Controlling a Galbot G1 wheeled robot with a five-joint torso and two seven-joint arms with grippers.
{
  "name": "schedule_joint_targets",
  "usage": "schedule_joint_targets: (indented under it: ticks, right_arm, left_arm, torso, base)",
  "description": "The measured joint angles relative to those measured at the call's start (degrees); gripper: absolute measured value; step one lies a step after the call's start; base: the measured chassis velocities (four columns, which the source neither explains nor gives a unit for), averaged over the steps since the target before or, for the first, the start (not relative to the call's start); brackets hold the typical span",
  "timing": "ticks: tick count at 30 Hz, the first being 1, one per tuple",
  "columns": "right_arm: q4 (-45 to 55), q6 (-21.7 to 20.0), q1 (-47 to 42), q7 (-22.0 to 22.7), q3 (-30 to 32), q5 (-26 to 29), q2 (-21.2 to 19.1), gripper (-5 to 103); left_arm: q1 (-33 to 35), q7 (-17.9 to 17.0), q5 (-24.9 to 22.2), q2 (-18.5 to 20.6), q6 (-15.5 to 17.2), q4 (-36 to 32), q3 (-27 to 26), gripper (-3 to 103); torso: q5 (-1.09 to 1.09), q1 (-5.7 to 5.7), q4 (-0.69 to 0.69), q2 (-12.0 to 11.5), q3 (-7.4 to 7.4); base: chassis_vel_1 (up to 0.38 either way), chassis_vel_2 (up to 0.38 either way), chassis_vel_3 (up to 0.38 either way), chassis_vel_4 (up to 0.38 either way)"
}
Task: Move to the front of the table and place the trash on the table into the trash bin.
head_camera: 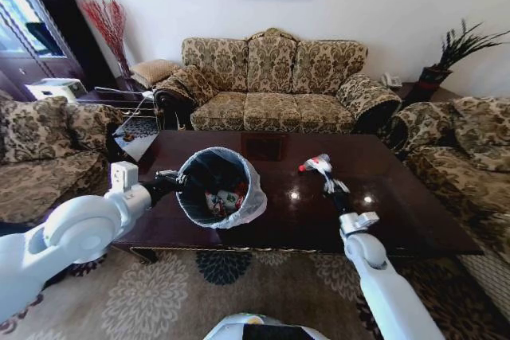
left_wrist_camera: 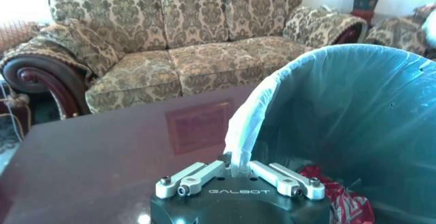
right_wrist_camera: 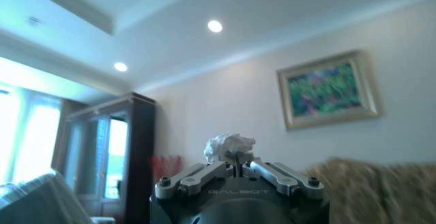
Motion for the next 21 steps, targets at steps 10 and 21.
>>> schedule_joint_targets:
  ticks: [10, 21]
  right_arm:
    - [20.04, -0.68, -1.59, -5.86, -3.26, -0.74, -3.61, 0]
    - [16.24, 1.75, -5.62, -11.18, -13.41, -13.68, -2.39, 0]
  left_arm:
    - [-1.01, -1.32, -9.42, 8.58, 4.76, 0.97, 0.15, 0]
    - [-2.07, -2.45, -12.72, 10.76, 3.22, -2.57, -0.51, 0]
  torso:
    - [0.04, 0.01, -0.05, 0.0, 0.01]
    - [0.04, 0.01, -0.02, -0.01, 0.01]
  base:
    - [0.0, 0.0, 0.0, 0.0]
    - [0.0, 0.0, 0.0, 0.0]
